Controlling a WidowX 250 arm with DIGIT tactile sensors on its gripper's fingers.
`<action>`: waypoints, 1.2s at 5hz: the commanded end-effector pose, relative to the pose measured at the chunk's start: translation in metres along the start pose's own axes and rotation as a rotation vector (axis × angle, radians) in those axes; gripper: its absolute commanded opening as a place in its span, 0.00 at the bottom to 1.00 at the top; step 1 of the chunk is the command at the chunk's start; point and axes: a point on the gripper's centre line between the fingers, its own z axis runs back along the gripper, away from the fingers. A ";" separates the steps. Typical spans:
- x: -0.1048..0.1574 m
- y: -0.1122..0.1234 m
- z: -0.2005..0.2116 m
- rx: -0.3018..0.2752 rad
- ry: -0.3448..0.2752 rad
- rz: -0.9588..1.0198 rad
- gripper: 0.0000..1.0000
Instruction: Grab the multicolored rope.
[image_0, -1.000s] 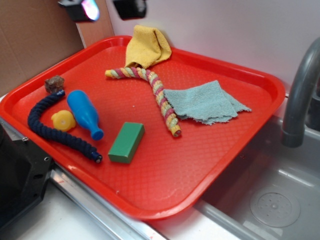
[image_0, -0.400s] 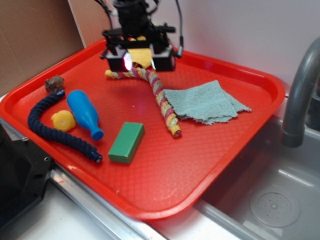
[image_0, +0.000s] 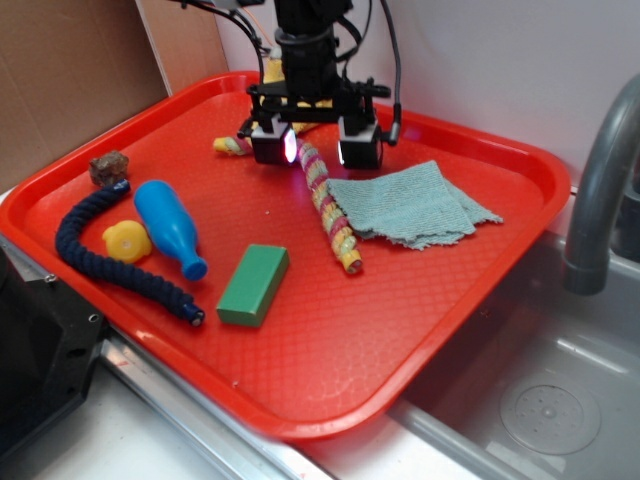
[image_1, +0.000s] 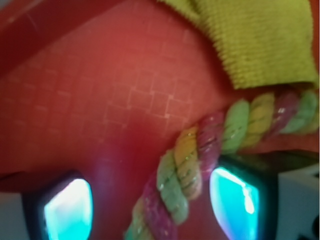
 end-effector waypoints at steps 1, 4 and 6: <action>-0.019 0.023 0.003 -0.024 -0.011 -0.045 0.00; -0.049 0.058 0.031 -0.131 0.036 -0.263 0.00; -0.063 0.085 0.131 -0.118 -0.079 -0.408 0.00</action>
